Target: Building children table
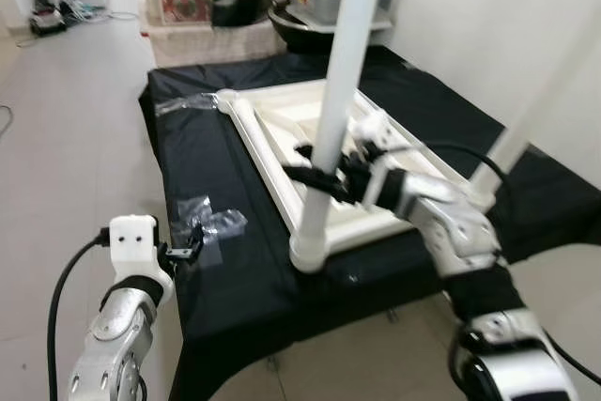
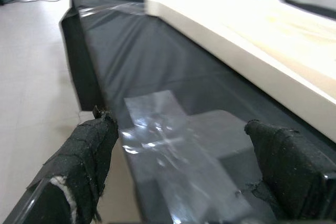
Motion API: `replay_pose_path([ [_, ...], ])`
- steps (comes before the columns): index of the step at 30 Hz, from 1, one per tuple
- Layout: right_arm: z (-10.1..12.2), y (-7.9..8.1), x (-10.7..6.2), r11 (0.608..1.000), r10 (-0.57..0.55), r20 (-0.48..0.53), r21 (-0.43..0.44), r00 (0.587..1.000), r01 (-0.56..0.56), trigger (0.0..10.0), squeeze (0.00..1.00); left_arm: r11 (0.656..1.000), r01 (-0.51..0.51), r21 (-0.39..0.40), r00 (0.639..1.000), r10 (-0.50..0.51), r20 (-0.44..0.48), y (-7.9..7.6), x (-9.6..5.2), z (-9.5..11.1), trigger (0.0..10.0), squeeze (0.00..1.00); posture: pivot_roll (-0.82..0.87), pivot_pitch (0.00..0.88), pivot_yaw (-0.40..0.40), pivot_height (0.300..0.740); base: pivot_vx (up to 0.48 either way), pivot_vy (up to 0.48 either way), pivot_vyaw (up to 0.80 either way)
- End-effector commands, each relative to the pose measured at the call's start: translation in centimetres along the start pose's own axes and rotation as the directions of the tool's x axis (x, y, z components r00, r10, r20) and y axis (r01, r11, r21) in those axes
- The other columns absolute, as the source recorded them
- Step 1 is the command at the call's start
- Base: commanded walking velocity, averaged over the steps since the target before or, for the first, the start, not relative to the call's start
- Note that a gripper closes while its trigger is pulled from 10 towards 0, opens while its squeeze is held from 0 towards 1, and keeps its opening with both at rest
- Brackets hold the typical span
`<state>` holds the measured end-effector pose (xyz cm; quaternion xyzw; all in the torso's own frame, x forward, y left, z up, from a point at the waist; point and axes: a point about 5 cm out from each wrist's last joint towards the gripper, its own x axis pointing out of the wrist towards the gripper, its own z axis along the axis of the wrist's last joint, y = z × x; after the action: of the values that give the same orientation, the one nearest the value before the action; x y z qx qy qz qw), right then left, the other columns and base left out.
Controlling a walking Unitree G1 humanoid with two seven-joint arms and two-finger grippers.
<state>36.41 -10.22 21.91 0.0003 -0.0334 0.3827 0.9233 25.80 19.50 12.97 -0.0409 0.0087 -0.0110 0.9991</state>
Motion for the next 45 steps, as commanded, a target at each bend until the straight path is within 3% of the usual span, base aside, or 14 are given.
replay_pose_path([
  [1, -2.1, -5.2, -3.3, 0.803, -0.595, -0.105, -0.036, 0.797, 0.594, 0.0, 0.00, 1.000, 0.000, -0.016, 1.000, 0.000, 0.001, 0.0, -0.3, -0.1, 10.0, 0.00, 0.06, 0.000, -0.088, 0.740, 0.000, 0.000, 0.00],
  [2, -2.1, -5.2, -3.3, 0.803, -0.595, -0.105, -0.036, 0.797, 0.594, 0.0, 0.00, 1.000, 0.000, -0.016, 1.000, 0.000, 0.001, 0.0, -0.3, -0.1, 10.0, 0.00, 0.06, 0.000, -0.088, 0.740, 0.000, 0.000, 0.00],
  [3, -4.1, -4.9, -6.3, 0.597, -0.796, -0.172, -0.068, 0.580, 0.799, 0.0, 0.00, 1.000, 0.004, -0.019, 1.000, -0.004, 0.002, 0.0, -0.4, -0.1, 10.0, 0.00, 0.06, 0.000, -0.085, 0.740, 0.000, 0.000, 0.00],
  [8, -4.7, -1.8, -6.5, 0.628, -0.772, -0.177, -0.073, 0.610, 0.775, 0.0, 0.00, 1.000, 0.006, -0.010, 1.000, -0.006, -0.001, 0.1, -0.4, -0.1, 10.0, 0.00, 0.06, 0.000, -0.071, 0.740, 0.000, 0.000, 0.00],
  [9, -4.7, -0.4, -5.6, 0.700, -0.708, -0.178, -0.048, 0.684, 0.712, 3.8, 0.00, 1.000, 0.007, -0.007, 1.000, -0.007, -0.002, 0.2, -0.4, -0.1, 10.0, 0.00, 0.05, 0.000, -0.063, 0.740, 0.000, 0.000, 0.00],
  [10, -4.7, -0.4, -5.6, 0.700, -0.708, -0.178, -0.048, 0.684, 0.712, 3.8, 0.00, 1.000, 0.007, -0.007, 1.000, -0.007, -0.002, 0.2, -0.4, -0.1, 10.0, 0.00, 0.05, 0.000, -0.063, 0.740, 0.000, 0.000, 0.00],
  [11, -4.3, 1.7, -4.1, 0.827, -0.555, -0.129, 0.014, 0.822, 0.561, 10.0, 0.00, 1.000, 0.013, -0.007, 1.000, -0.013, -0.005, 0.2, -0.3, -0.1, 10.0, 0.00, 0.05, 0.000, -0.058, 0.740, 0.000, 0.000, 0.00],
  [15, -4.0, 2.0, -3.3, 0.871, -0.479, -0.094, 0.076, 0.873, 0.486, 10.0, 0.00, 1.000, 0.018, -0.006, 1.000, -0.018, -0.007, 0.2, -0.2, -0.1, 10.0, 0.00, 0.05, 0.000, -0.059, 0.740, 0.000, 0.000, 0.00],
  [16, -3.0, 1.9, -2.7, 0.909, -0.401, -0.045, 0.100, 0.915, 0.404, 10.0, 1.00, 1.000, 0.017, -0.006, 1.000, -0.018, -0.007, 0.2, -0.1, -0.1, 10.0, 0.00, 0.05, 0.000, -0.064, 0.740, 0.000, 0.000, 0.00],
  [20, -0.1, 0.8, -1.8, 0.948, -0.310, 0.065, 0.093, 0.948, 0.304, 10.0, 1.00, 1.000, 0.014, -0.008, 1.000, -0.014, -0.005, 0.2, -0.1, -0.1, 10.0, 0.00, 0.05, 0.000, -0.070, 0.740, 0.000, 0.000, 0.00],
  [21, 0.5, 0.6, -1.7, 0.959, -0.279, 0.069, 0.063, 0.958, 0.275, 10.0, 0.00, 1.000, 0.013, -0.009, 1.000, -0.013, -0.004, 0.2, -0.1, -0.1, 10.0, 0.00, 0.05, 0.000, -0.070, 0.740, 0.000, 0.000, 0.00],
  [39, -0.7, 4.0, -1.2, 0.893, 0.449, -0.019, -0.037, 0.894, -0.449, 9.1, 0.00, 0.999, 0.031, -0.036, 1.000, -0.030, 0.007, 0.0, 0.0, -0.1, 10.0, 0.00, 0.08, 0.000, -0.085, 0.740, 0.000, 0.000, 0.00],
  [41, -0.9, 3.5, -0.4, 0.916, 0.399, -0.014, -0.043, 0.917, -0.400, 1.3, 0.00, 0.999, 0.029, -0.034, 1.000, -0.029, 0.007, 0.0, 0.0, -0.1, 10.0, 0.00, 0.09, 0.000, -0.091, 0.740, 0.000, 0.000, 0.00],
  [45, -1.1, 0.3, 1.2, 0.998, 0.019, -0.034, -0.059, 0.999, -0.021, 0.0, 0.00, 0.999, 0.025, -0.034, 1.000, -0.025, 0.007, 0.0, -0.1, -0.2, 10.0, 0.00, 0.10, 0.000, -0.099, 0.740, 0.000, 0.000, 0.00],
])
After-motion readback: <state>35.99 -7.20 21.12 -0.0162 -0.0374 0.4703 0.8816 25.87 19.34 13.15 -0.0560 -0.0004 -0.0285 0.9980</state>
